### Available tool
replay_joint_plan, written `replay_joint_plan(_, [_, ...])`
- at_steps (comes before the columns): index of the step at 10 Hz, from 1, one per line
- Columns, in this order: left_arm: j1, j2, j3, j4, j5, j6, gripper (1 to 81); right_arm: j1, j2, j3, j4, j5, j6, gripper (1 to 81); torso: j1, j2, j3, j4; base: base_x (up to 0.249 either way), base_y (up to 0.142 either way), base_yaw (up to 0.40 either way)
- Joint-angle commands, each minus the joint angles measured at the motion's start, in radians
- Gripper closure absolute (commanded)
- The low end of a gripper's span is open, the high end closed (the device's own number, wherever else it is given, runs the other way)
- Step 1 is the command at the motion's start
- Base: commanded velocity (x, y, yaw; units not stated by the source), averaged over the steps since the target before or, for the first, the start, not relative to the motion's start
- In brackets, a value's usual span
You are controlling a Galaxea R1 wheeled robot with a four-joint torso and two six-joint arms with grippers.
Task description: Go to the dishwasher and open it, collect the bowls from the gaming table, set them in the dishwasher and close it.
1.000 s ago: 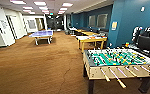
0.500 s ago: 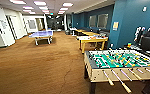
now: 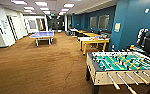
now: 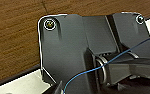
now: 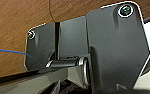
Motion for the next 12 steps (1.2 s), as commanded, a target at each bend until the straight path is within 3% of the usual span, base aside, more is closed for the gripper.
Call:
replay_joint_plan(1, [-0.052, 0.002, 0.003, -0.009, 0.055, 0.003, 1.0, 0.049, -0.005, 0.002, -0.010, -0.045, -0.004, 1.0, 0.000, 0.000, 0.000, 0.000, 0.108, 0.082, 0.000])
replay_joint_plan(4, [-0.052, 0.002, 0.003, -0.009, 0.055, 0.003, 1.0, 0.049, -0.003, 0.002, -0.010, -0.045, -0.004, 1.0, -0.001, 0.000, 0.000, 0.000, 0.108, 0.071, 0.000])
replay_joint_plan(12, [-0.051, 0.003, 0.003, -0.007, 0.055, 0.003, 1.0, 0.049, -0.005, 0.002, -0.010, -0.045, -0.004, 1.0, -0.001, 0.000, 0.000, 0.000, 0.117, 0.000, 0.000])
